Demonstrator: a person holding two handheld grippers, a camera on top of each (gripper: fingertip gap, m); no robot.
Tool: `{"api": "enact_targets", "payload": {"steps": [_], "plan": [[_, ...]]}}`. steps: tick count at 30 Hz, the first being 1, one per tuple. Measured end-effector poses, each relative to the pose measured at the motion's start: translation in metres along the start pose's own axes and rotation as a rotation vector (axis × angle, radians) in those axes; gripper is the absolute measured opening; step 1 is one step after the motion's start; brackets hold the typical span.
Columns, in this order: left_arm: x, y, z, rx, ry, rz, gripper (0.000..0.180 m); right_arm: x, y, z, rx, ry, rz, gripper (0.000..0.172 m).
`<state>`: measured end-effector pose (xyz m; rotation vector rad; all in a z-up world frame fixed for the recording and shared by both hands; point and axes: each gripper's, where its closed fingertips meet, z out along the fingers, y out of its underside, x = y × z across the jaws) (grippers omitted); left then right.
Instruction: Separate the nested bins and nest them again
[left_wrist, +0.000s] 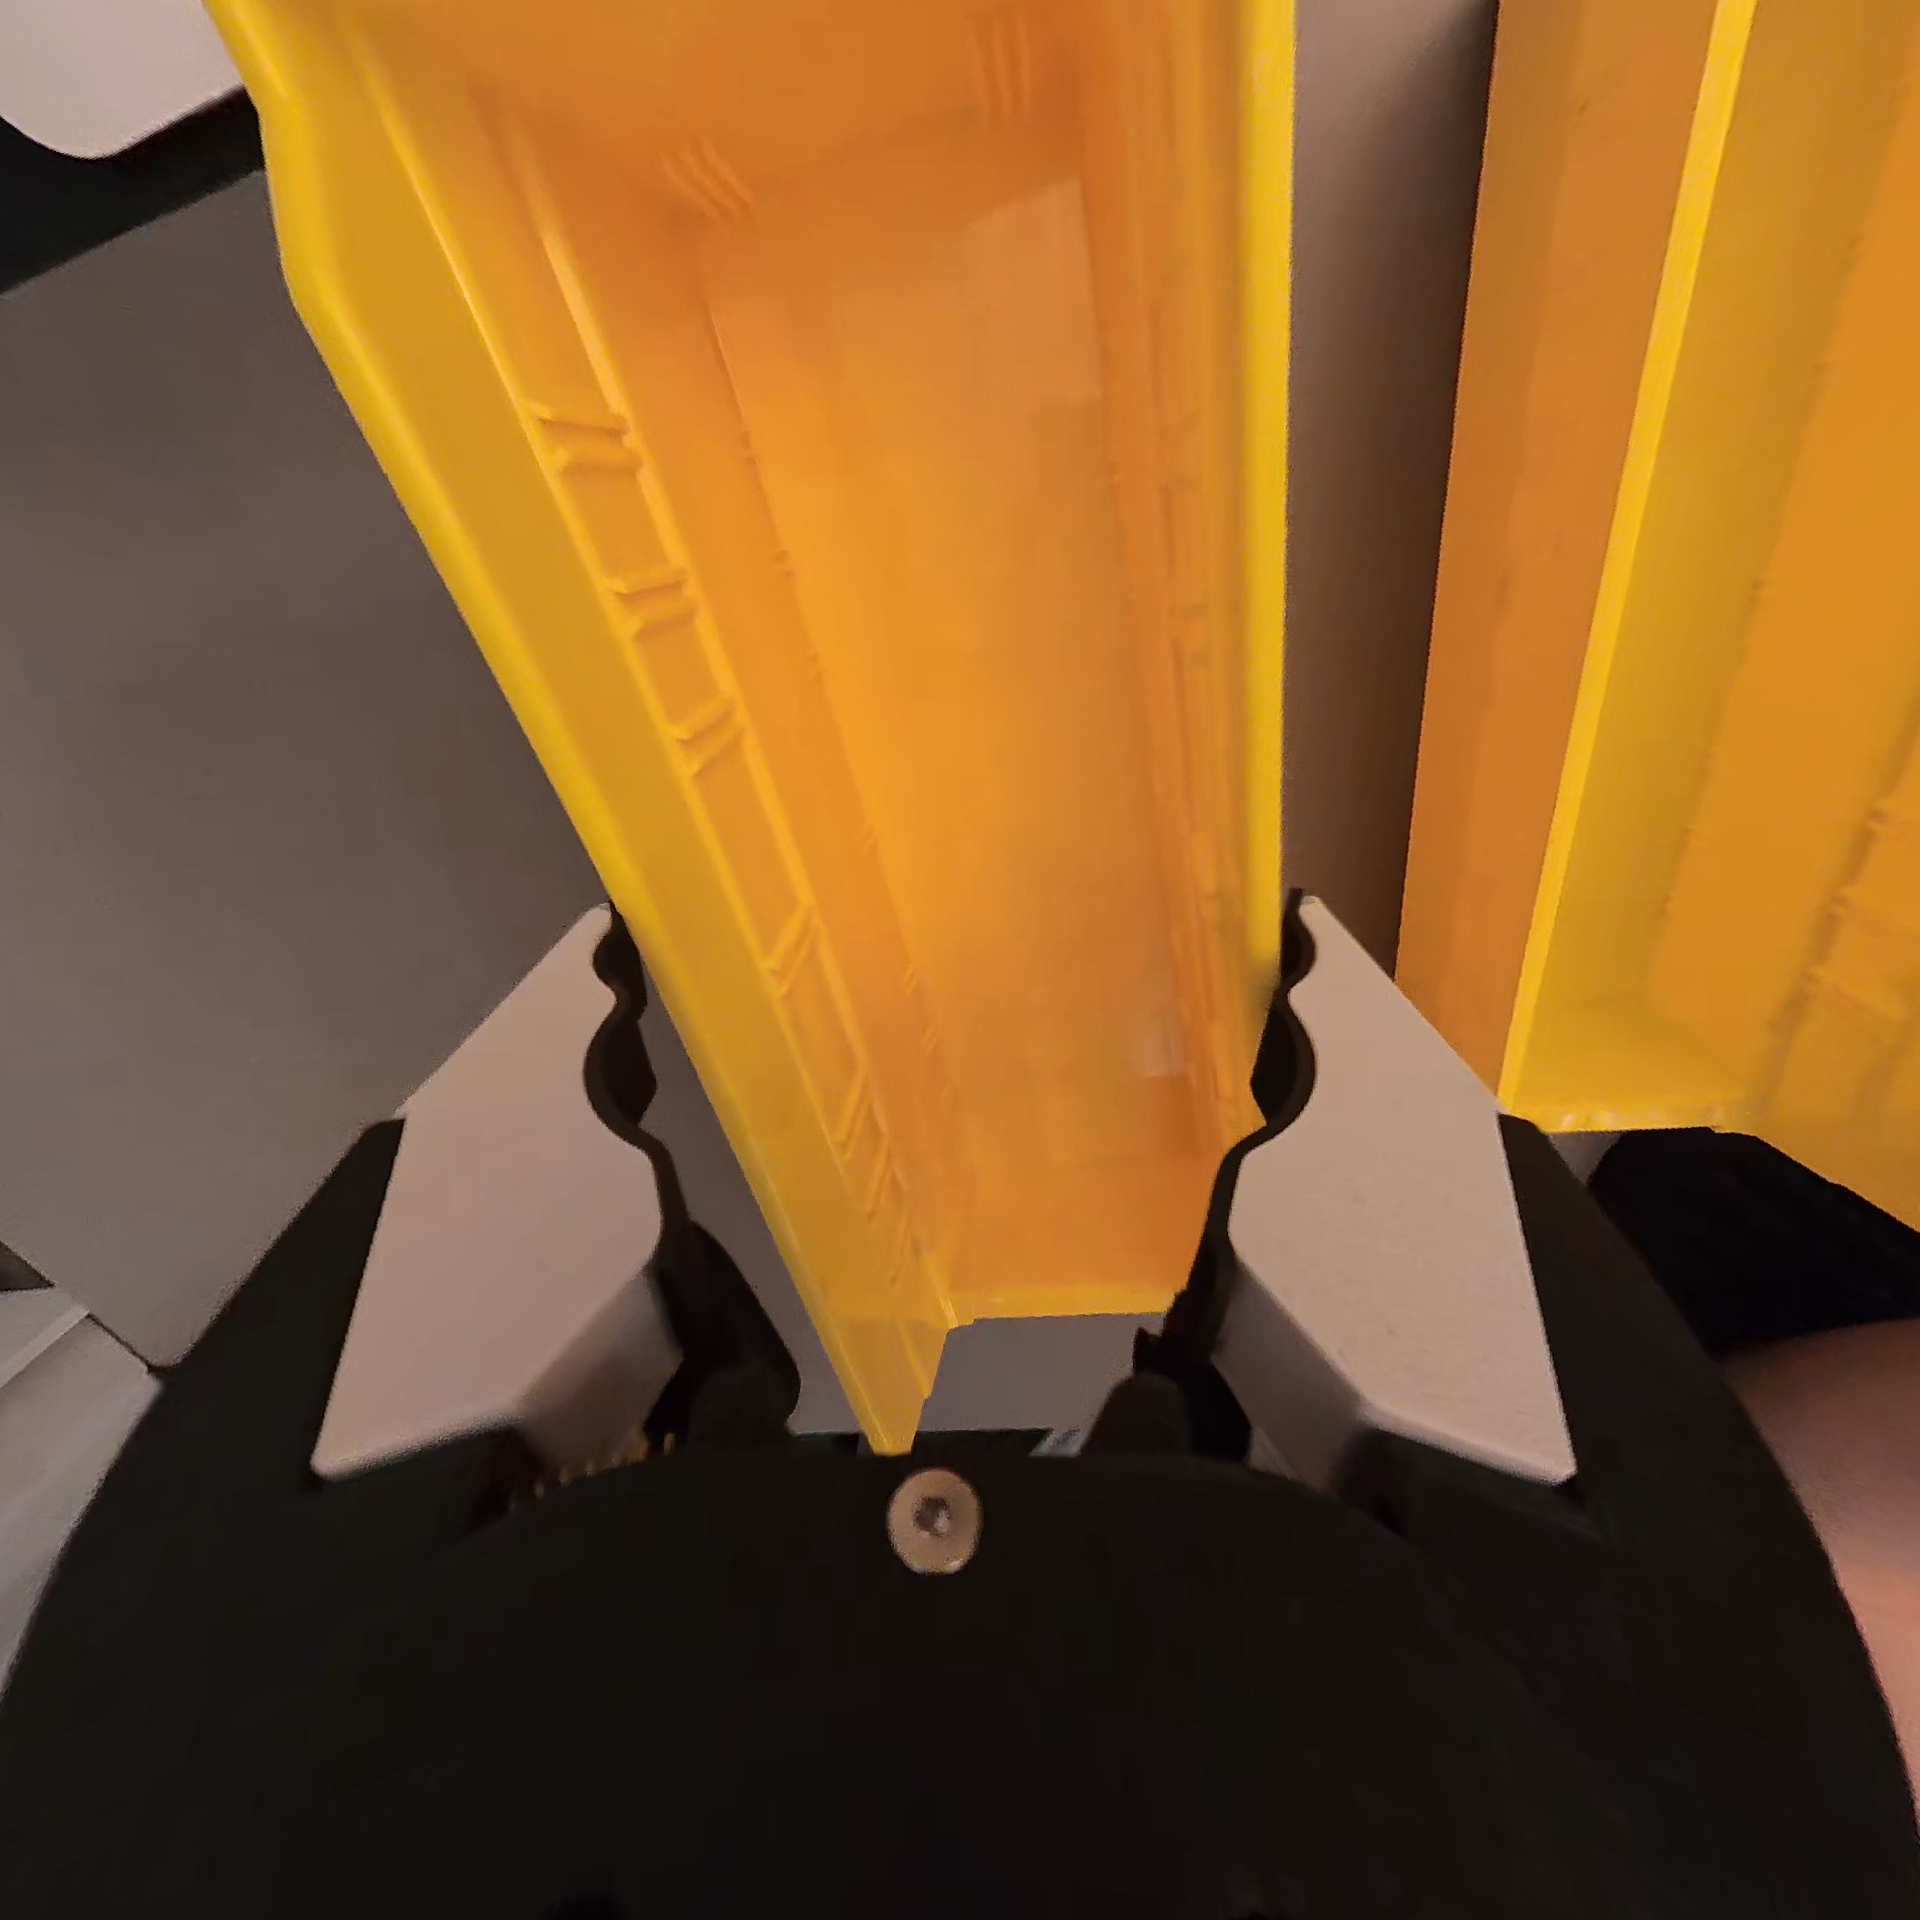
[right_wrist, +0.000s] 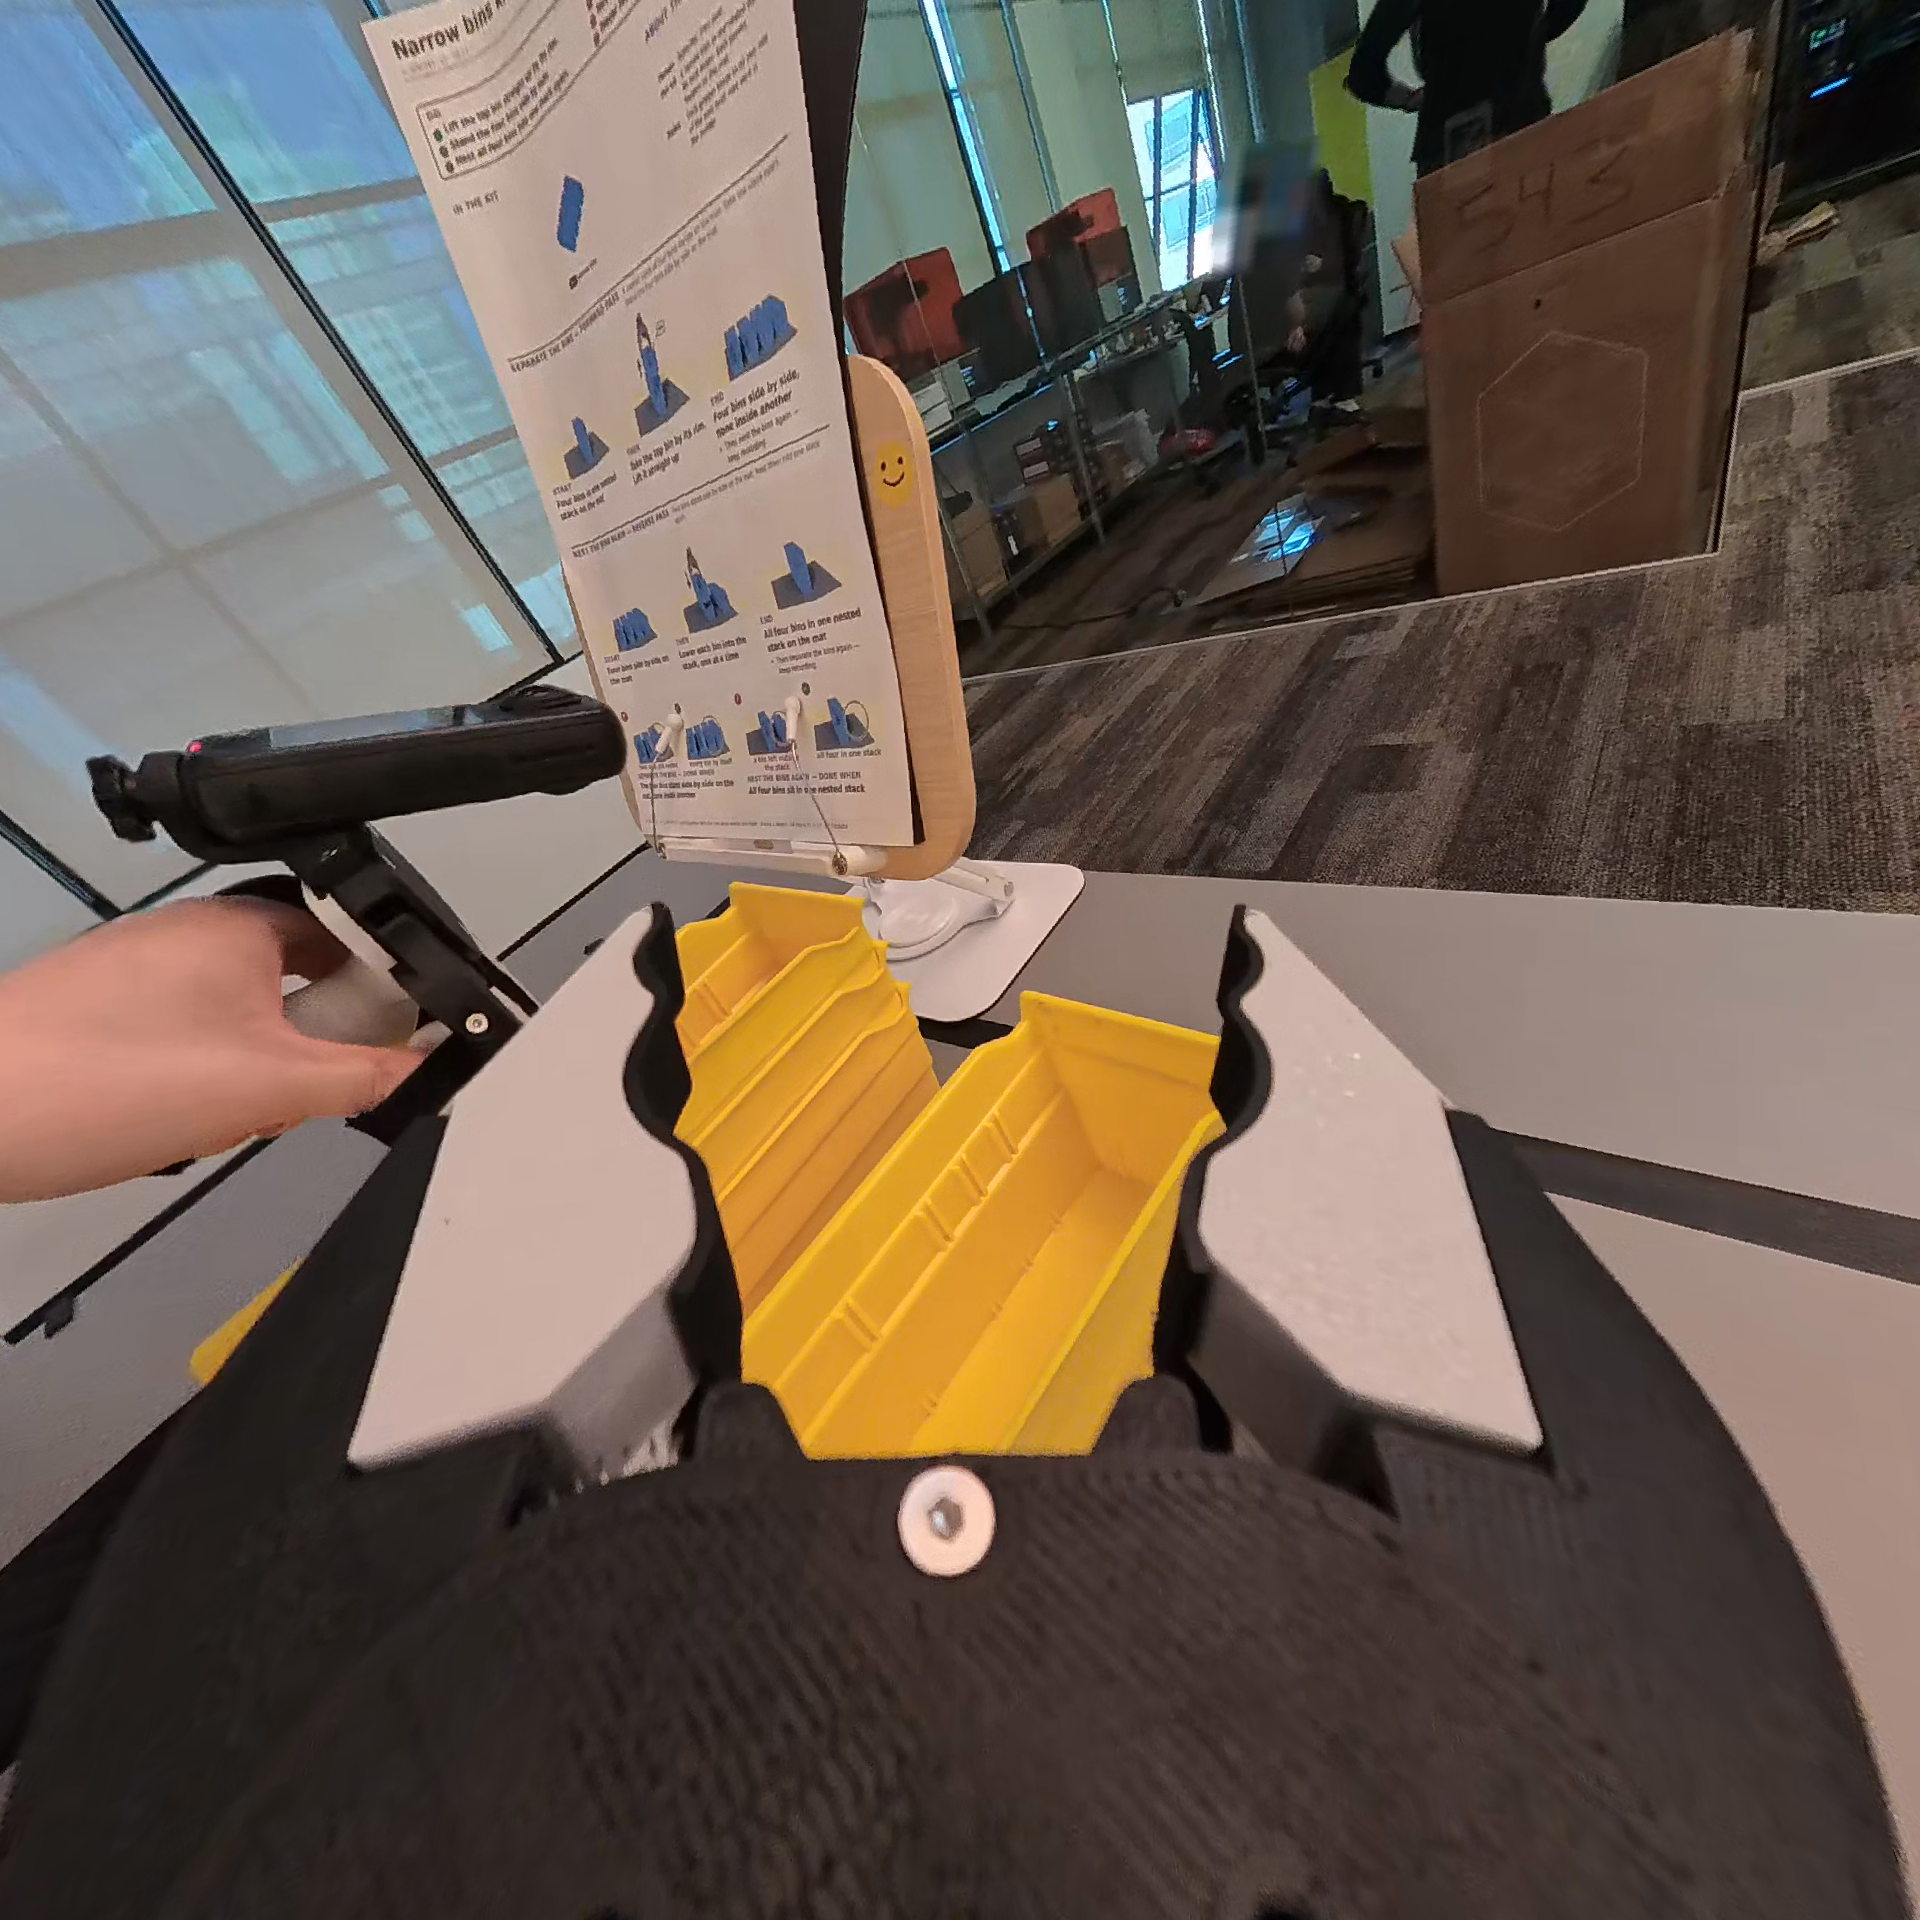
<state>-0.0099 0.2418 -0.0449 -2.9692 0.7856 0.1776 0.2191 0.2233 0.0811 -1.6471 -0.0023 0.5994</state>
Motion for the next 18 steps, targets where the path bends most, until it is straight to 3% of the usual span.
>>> {"api": "enact_targets", "payload": {"steps": [12, 18], "plan": [[-0.008, 0.007, -0.015, -0.022, 0.013, -0.003, 0.107, 0.0, 0.007, 0.005, -0.031, 0.003, -0.002, 0.104], [0.0, 0.005, -0.014, -0.001, 0.06, -0.019, 0.117, 0.002, 0.009, 0.005, -0.042, 0.005, 0.005, 0.104]]}}
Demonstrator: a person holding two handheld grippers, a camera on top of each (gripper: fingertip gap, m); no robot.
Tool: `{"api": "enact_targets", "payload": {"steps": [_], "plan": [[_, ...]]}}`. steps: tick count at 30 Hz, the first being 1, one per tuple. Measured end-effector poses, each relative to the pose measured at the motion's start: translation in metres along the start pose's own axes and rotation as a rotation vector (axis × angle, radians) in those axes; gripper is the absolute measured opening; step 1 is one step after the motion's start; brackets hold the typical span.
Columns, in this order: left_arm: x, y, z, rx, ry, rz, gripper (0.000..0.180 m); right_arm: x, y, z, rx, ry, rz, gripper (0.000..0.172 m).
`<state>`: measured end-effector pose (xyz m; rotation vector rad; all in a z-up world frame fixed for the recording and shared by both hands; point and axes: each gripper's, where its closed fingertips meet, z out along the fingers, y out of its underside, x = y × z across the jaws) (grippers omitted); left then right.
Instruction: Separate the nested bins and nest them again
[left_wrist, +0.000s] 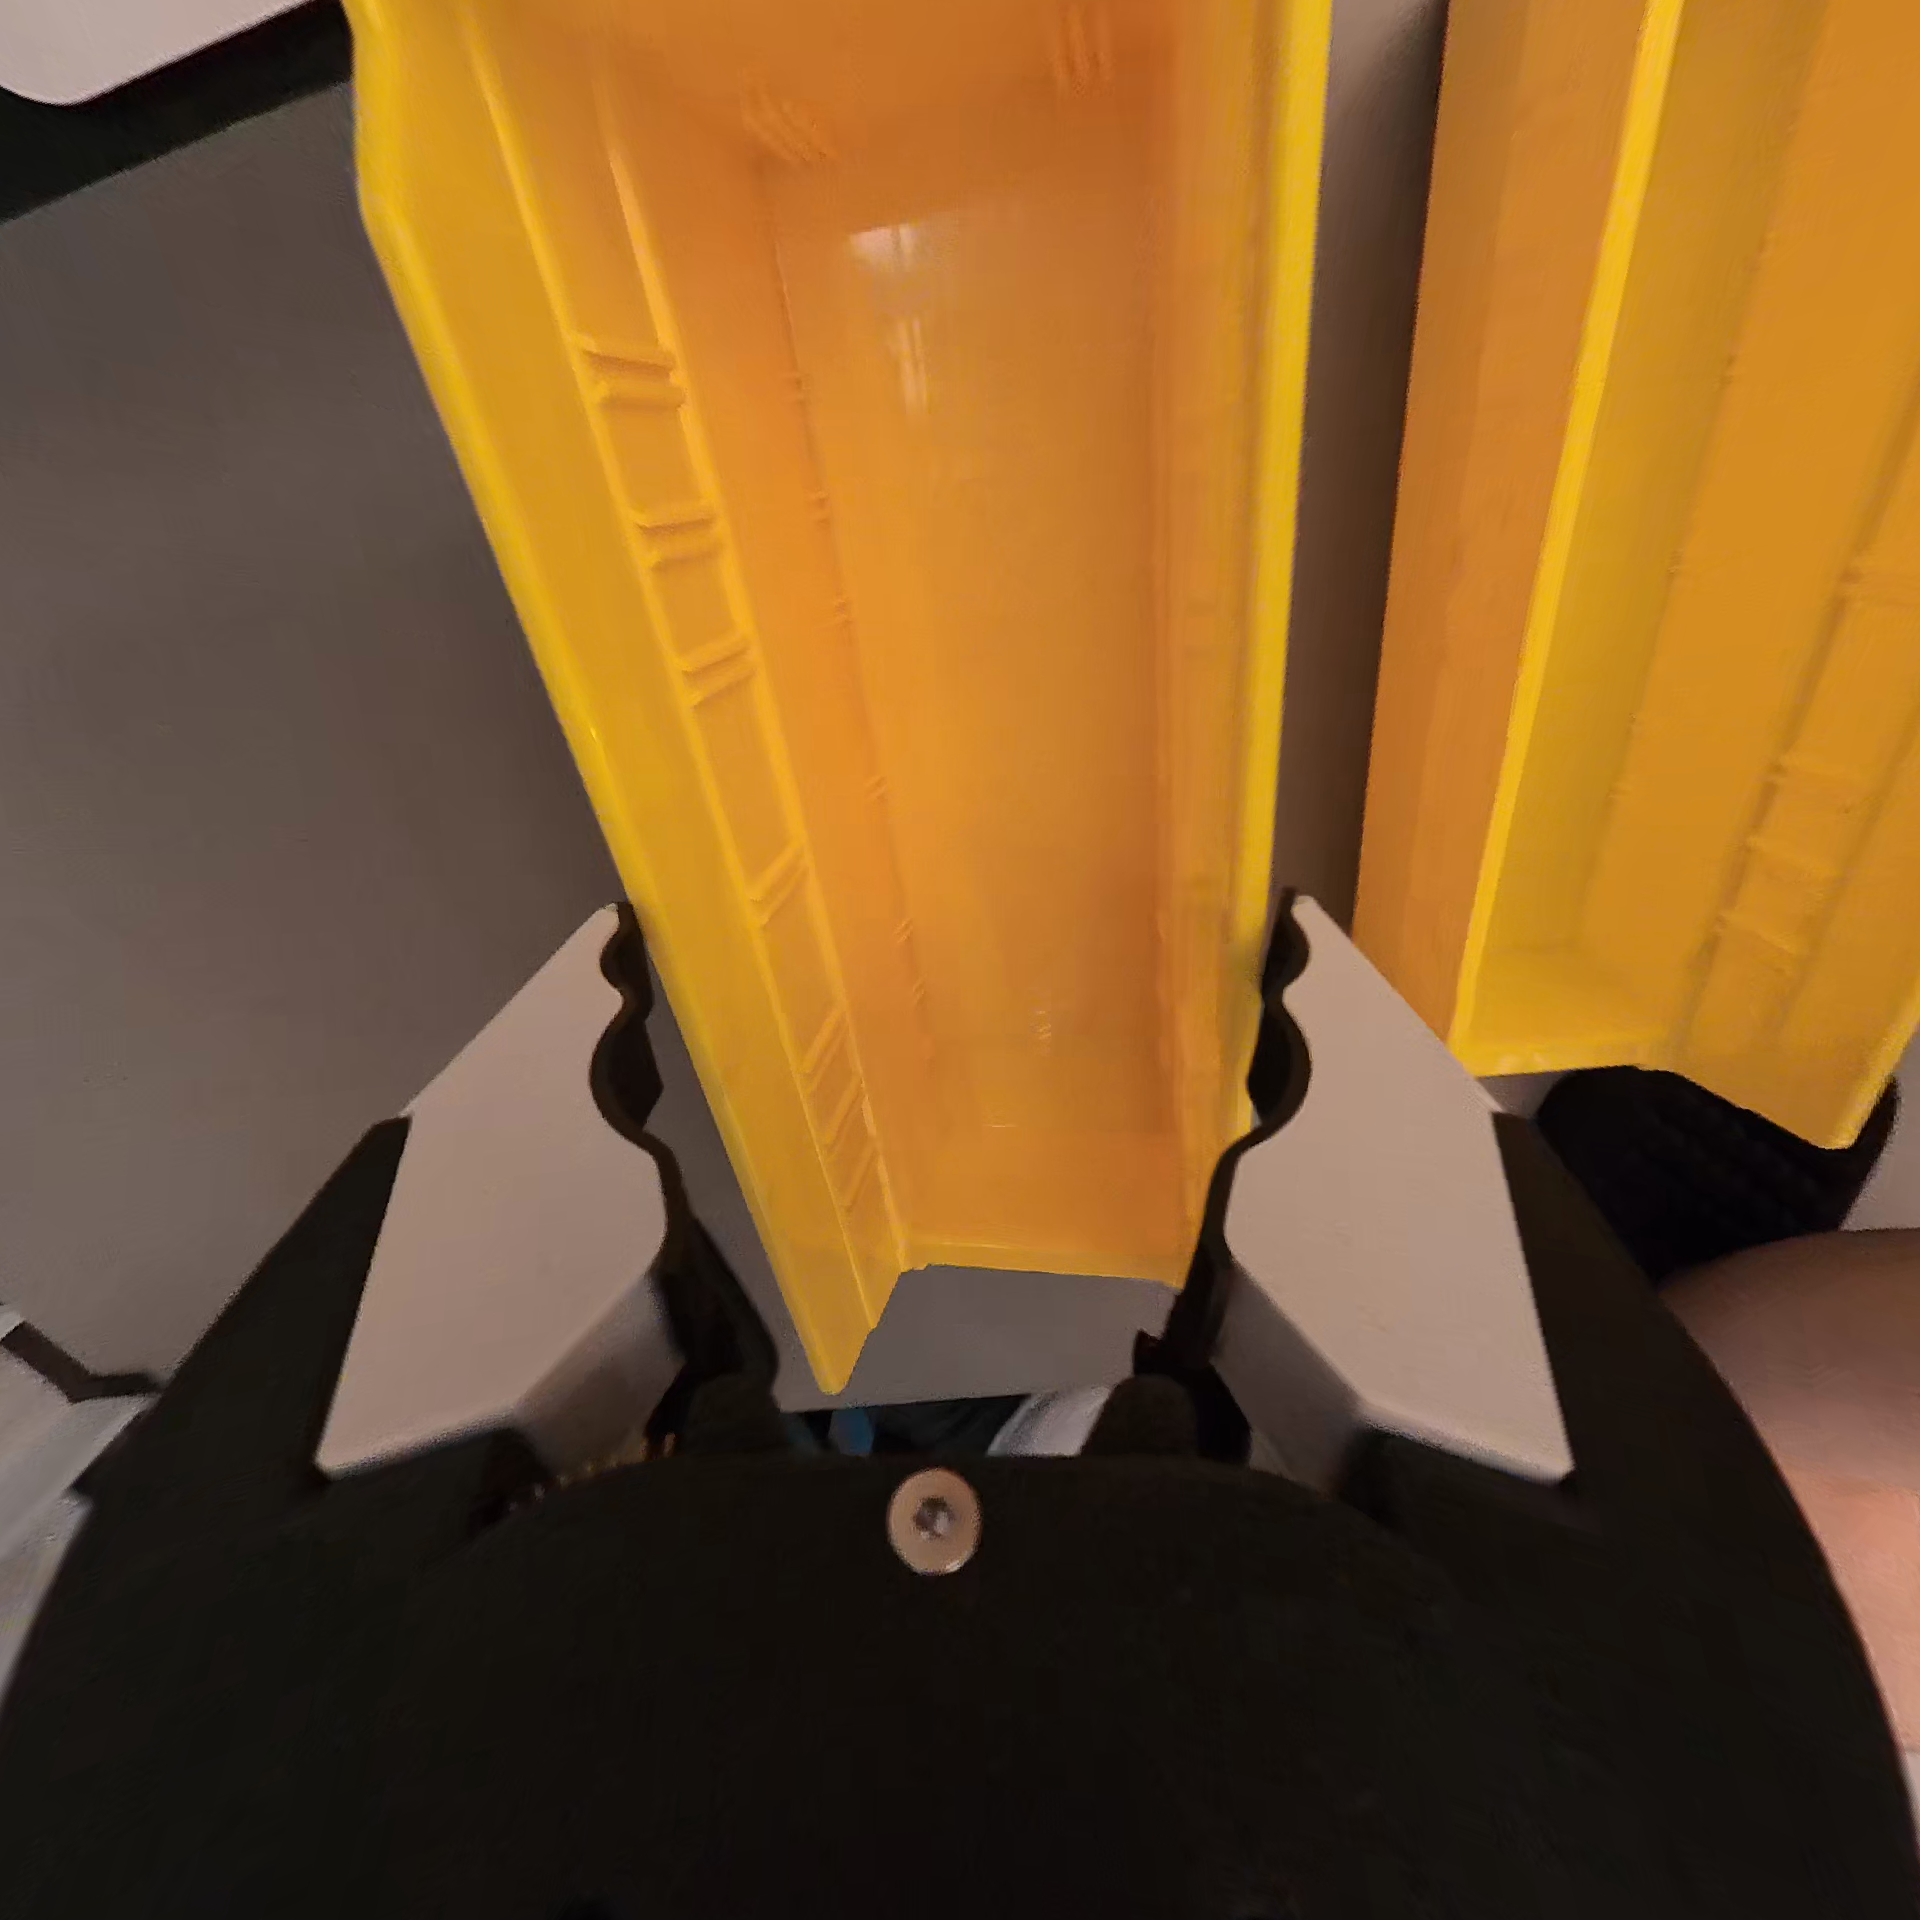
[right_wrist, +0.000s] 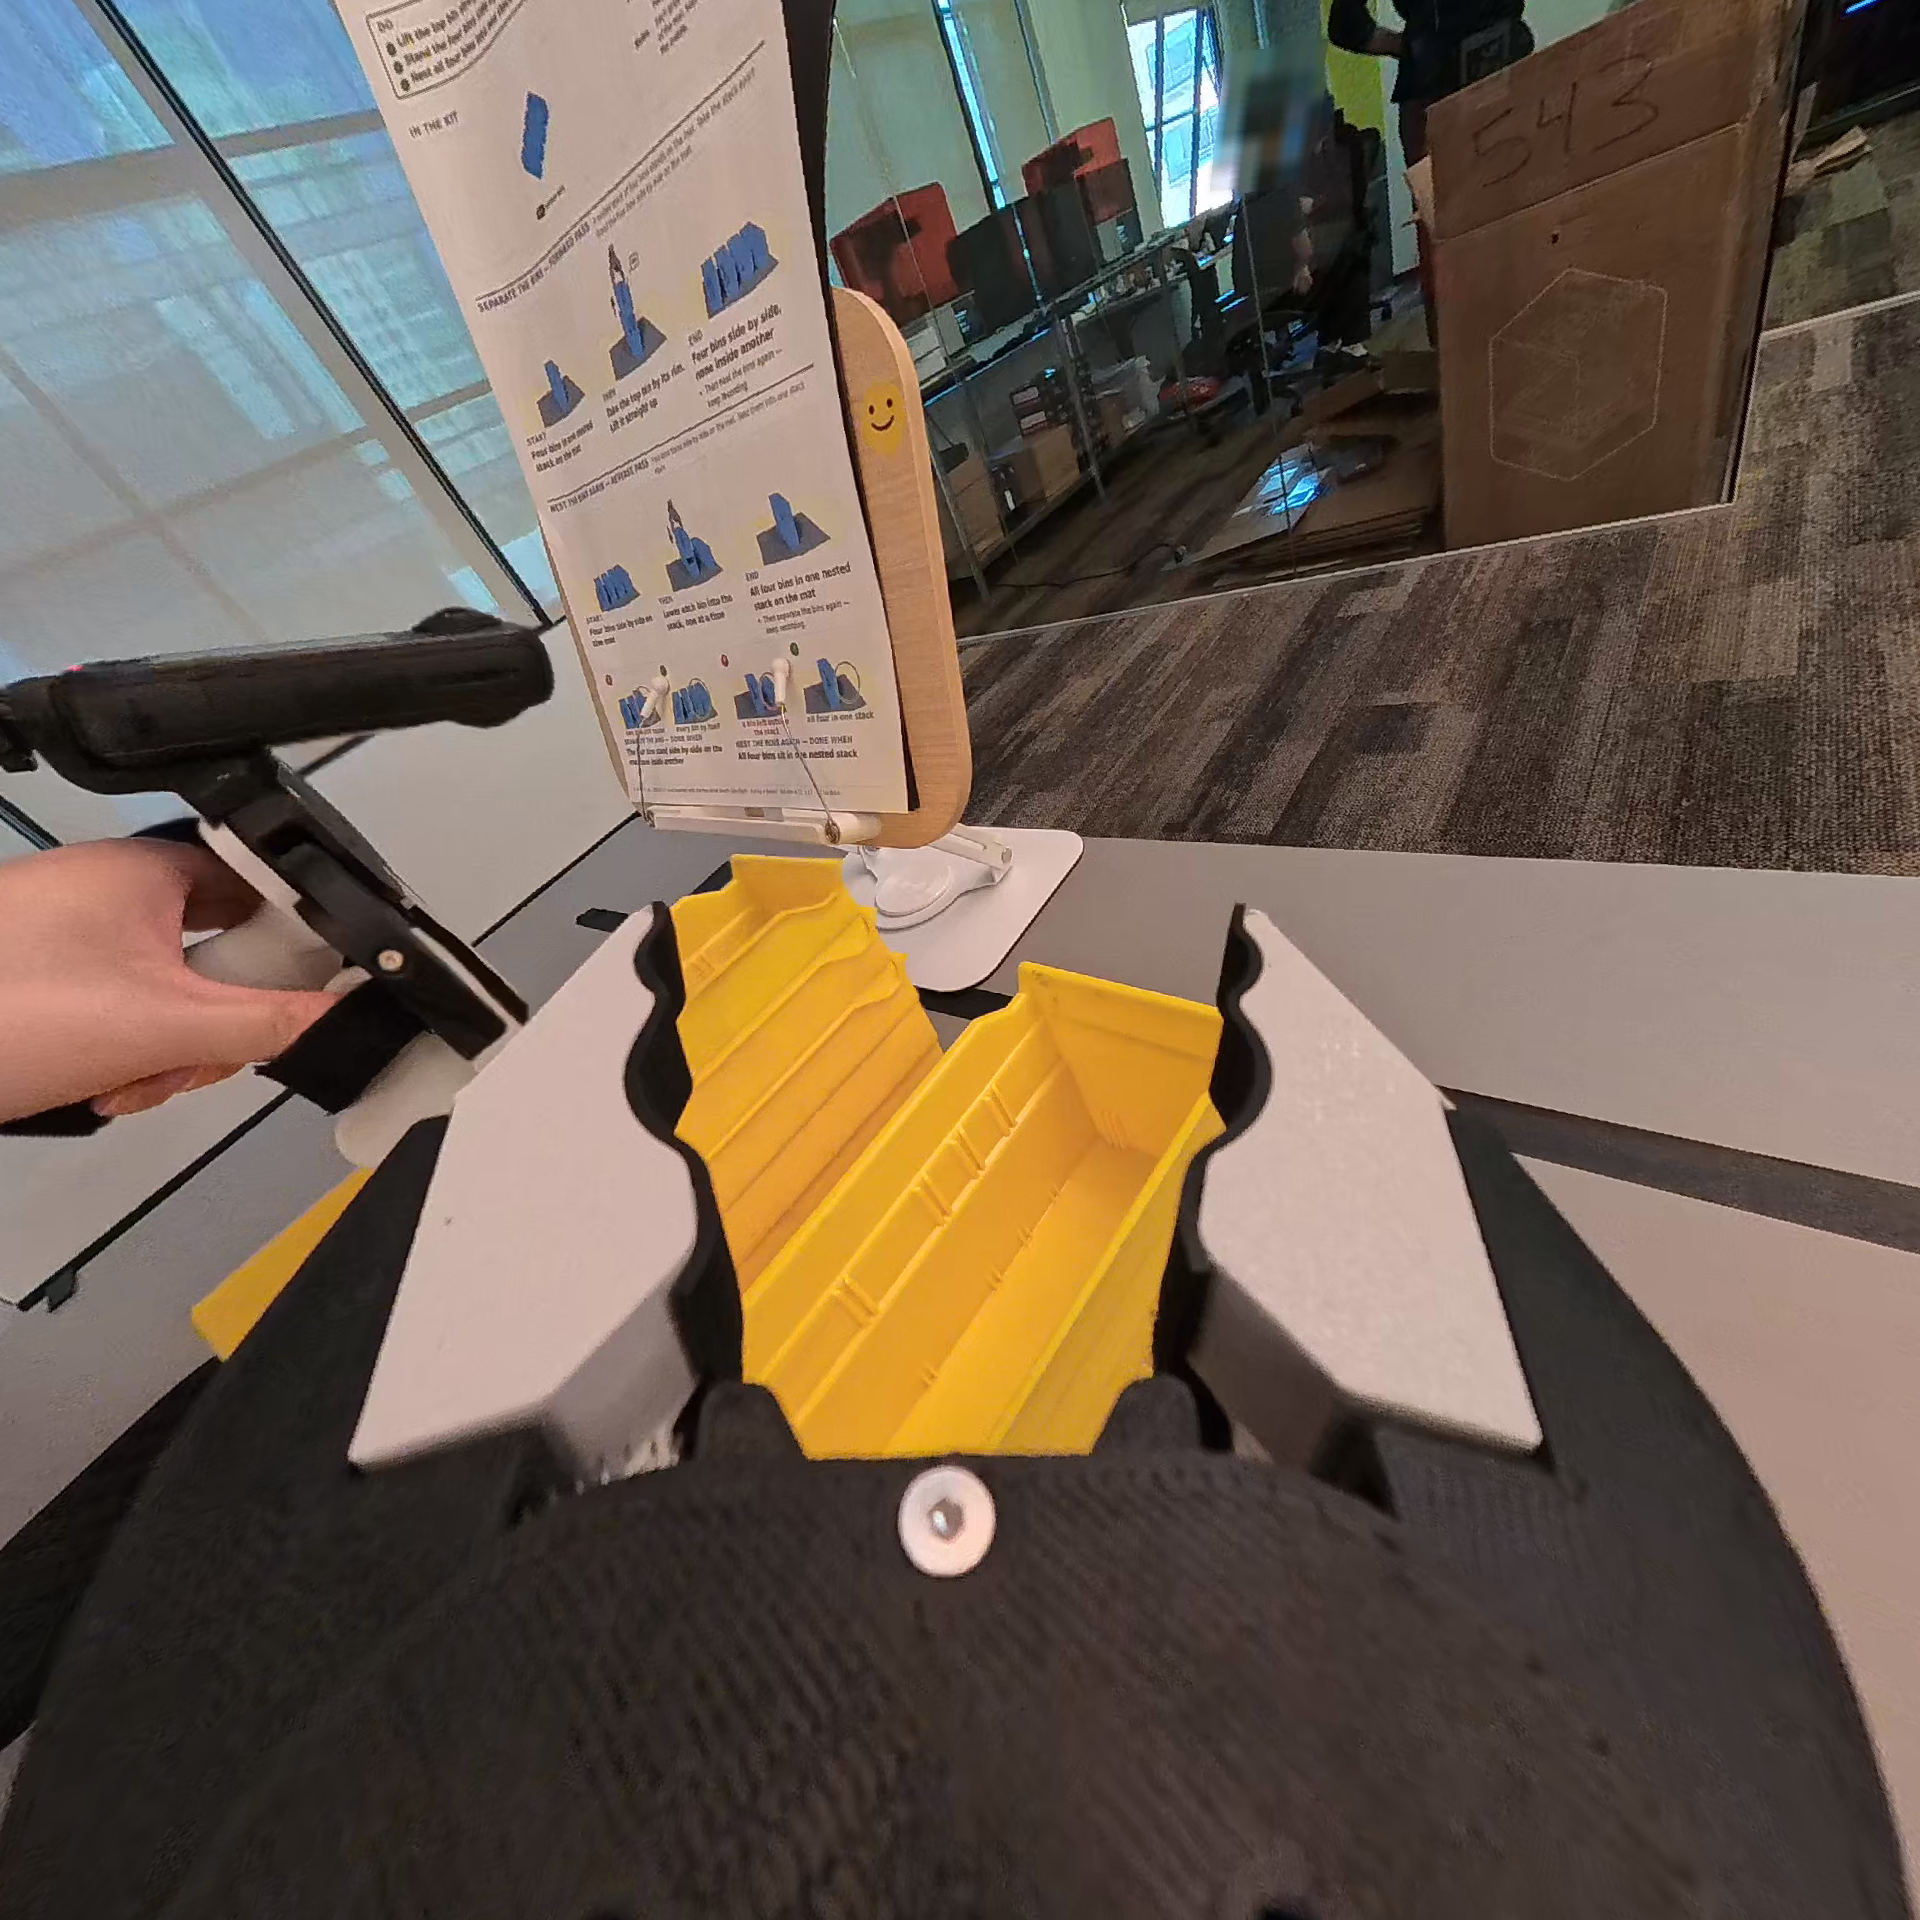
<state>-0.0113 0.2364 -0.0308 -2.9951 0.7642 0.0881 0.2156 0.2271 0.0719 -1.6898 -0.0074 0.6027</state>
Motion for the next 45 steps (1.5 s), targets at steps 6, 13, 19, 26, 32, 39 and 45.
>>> {"api": "enact_targets", "payload": {"steps": [6, 13, 19, 26, 32, 39, 45], "plan": [[0.016, 0.004, 0.008, -0.032, 0.1, -0.011, 0.138, -0.002, 0.003, 0.002, -0.011, -0.008, 0.0, 0.103], [0.025, 0.008, 0.023, -0.086, 0.104, 0.002, 0.132, -0.003, 0.009, 0.007, -0.039, -0.009, -0.001, 0.104], [0.024, 0.009, 0.019, -0.1, 0.089, 0.001, 0.116, -0.002, 0.015, 0.011, -0.066, -0.011, 0.003, 0.103], [0.018, 0.01, 0.016, -0.098, 0.101, -0.024, 0.112, -0.005, 0.017, 0.013, -0.081, -0.015, -0.005, 0.103], [0.009, 0.01, 0.009, -0.088, 0.093, -0.065, 0.113, -0.005, 0.021, 0.016, -0.097, -0.018, -0.002, 0.103], [0.008, 0.008, -0.032, -0.07, 0.081, -0.041, 0.115, -0.006, 0.024, 0.017, -0.112, -0.018, -0.006, 0.104], [-0.019, 0.017, -0.104, -0.006, 0.123, -0.045, 0.117, -0.004, 0.024, 0.017, -0.108, -0.018, 0.003, 0.103]]}}
